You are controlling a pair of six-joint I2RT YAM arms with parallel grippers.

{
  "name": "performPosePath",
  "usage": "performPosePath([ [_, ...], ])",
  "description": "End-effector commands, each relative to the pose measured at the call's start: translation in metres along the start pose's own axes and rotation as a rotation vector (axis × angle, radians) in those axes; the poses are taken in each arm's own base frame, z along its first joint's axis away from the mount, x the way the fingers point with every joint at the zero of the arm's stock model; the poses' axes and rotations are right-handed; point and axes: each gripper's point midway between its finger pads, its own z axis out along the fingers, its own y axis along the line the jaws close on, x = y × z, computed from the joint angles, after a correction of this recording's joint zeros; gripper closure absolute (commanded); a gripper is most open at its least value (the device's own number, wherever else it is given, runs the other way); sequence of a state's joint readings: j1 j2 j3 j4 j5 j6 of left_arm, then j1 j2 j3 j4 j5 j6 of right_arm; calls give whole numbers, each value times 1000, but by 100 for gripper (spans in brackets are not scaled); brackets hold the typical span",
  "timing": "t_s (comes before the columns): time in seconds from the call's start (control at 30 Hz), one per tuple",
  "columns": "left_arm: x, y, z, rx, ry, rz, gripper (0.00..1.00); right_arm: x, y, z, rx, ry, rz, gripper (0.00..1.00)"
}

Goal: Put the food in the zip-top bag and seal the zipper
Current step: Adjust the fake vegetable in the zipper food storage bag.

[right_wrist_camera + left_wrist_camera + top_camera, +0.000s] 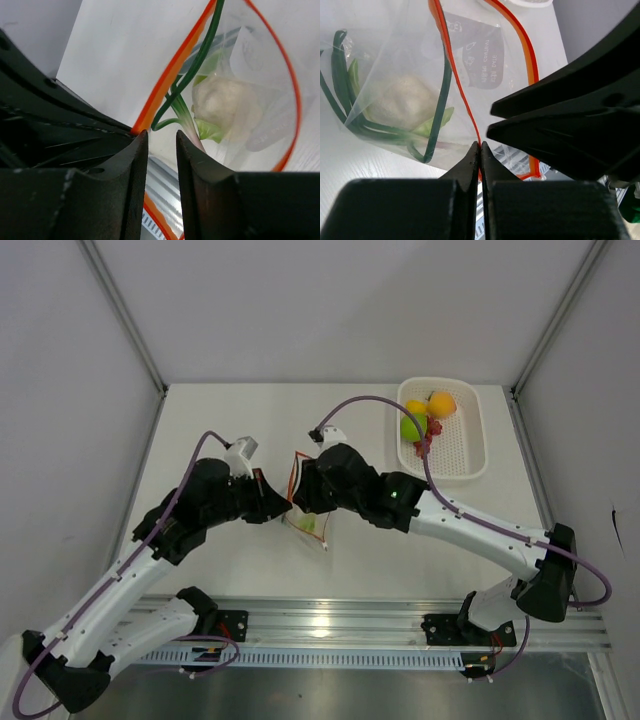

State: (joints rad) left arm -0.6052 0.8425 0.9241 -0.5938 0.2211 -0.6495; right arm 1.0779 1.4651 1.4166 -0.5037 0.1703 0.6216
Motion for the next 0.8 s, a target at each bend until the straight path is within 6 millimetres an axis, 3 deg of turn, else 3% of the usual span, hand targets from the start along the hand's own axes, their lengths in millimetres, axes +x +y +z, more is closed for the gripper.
performPosePath([
  [0.0,-17,-10,-10,34,-90,-9,99,-1,2,8,12,-10,27,70],
  [0.2,-11,-8,-7,36,-67,-20,99,2,-4,24,35,0,32,72],
  [0.53,-10,-9,-4,45,-60,-21,99,-15,-11,38,25,-33,65,69],
  [0.77,-10,-9,-5,43,-63,-18,99,-23,-12,29,24,-73,78,69],
])
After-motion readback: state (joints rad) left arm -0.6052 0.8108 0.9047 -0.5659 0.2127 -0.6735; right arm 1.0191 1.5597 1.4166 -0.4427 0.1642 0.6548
